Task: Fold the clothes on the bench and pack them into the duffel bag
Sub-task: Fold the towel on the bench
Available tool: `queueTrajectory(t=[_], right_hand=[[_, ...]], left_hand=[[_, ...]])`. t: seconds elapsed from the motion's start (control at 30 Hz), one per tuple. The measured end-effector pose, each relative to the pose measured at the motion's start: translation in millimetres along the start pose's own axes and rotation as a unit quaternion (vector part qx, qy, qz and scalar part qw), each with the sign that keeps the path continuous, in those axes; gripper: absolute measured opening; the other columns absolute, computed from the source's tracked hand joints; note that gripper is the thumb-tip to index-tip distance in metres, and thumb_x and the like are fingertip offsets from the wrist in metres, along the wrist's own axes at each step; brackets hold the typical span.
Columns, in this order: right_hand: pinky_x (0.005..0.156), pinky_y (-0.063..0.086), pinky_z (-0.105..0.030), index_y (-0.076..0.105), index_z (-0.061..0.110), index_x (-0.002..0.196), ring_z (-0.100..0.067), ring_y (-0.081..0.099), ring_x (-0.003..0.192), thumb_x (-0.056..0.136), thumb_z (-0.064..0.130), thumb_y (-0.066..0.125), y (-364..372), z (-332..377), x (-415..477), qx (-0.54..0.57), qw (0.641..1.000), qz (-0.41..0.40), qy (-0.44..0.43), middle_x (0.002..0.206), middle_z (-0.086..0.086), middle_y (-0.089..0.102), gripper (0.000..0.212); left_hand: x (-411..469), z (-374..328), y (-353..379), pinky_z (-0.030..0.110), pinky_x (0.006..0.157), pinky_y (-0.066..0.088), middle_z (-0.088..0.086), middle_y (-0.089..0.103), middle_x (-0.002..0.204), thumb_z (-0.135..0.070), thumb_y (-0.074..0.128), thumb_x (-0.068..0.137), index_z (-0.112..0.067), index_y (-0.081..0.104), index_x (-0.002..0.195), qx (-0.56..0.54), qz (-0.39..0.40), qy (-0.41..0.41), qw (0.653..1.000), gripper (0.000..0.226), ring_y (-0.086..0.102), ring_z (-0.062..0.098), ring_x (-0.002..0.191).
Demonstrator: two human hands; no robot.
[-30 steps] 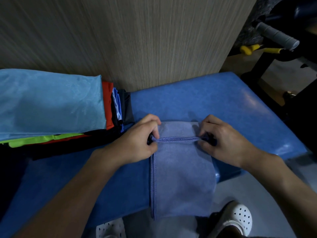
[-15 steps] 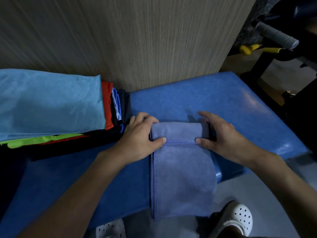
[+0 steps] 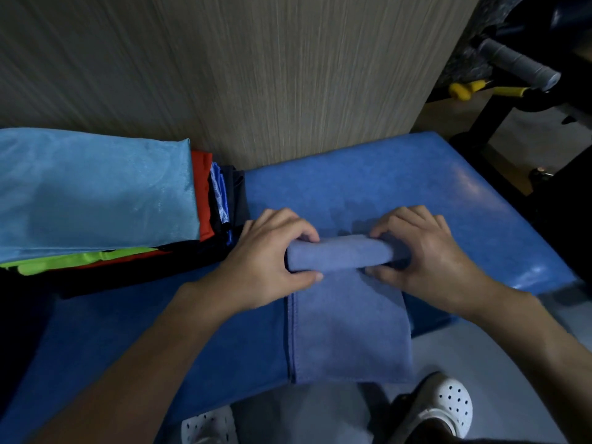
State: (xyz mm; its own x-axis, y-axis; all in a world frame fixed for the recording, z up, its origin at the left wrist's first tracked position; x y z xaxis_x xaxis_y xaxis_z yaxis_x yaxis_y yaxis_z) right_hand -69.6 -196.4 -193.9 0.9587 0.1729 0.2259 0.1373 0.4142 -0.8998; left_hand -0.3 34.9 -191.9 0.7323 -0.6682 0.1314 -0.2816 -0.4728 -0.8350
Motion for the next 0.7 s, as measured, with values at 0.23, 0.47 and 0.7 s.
queueTrajectory(t=[0.23, 0.47, 0.7], right_hand=[[0.085, 0.044, -0.046, 0.061, 0.033, 0.095, -0.017, 0.052, 0.100, 0.091, 0.054, 0.052, -2, 3, -12, 0.096, 0.995, 0.001, -0.016, 0.107, 0.012, 0.052, 0.023], [0.081, 0.048, -0.046, 0.049, 0.031, 0.086, -0.017, 0.057, 0.094, 0.091, 0.056, 0.044, -1, -5, -14, 0.132, 0.991, 0.023, 0.022, 0.094, 0.005, 0.063, 0.026], [0.102, 0.039, -0.043, 0.044, 0.032, 0.128, -0.013, 0.054, 0.112, 0.073, 0.053, 0.070, 4, -10, -16, 0.118, 0.984, 0.094, 0.090, 0.117, 0.015, 0.057, 0.065]], left_hand=[[-2, 3, 2, 0.045, 0.100, 0.039, -0.018, 0.056, 0.105, -0.070, 0.056, 0.079, -0.036, 0.061, 0.091, -0.070, 0.022, -0.022, 0.997, 0.036, 0.049, 0.006, 0.111], [-4, 4, 6, 0.043, 0.108, 0.037, -0.028, 0.048, 0.123, -0.072, 0.050, 0.073, -0.038, 0.047, 0.135, -0.035, 0.100, -0.065, 0.992, 0.071, 0.043, -0.002, 0.121], [-4, 1, 6, 0.037, 0.103, 0.036, -0.021, 0.042, 0.113, -0.074, 0.057, 0.068, -0.038, 0.048, 0.104, 0.003, 0.162, -0.077, 0.984, 0.052, 0.041, 0.000, 0.108]])
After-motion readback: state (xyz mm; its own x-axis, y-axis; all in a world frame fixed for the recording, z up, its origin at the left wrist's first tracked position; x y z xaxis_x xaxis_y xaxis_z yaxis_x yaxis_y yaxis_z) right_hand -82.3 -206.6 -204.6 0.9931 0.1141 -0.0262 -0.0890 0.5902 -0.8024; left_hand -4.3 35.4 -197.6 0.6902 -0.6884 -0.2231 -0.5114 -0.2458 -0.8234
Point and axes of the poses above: each hand's wrist, its own x-axis towards the middle knuckle, its own y-axis out of the palm, z = x × y, the point moved 3 cm from there along x, towards the middle knuckle
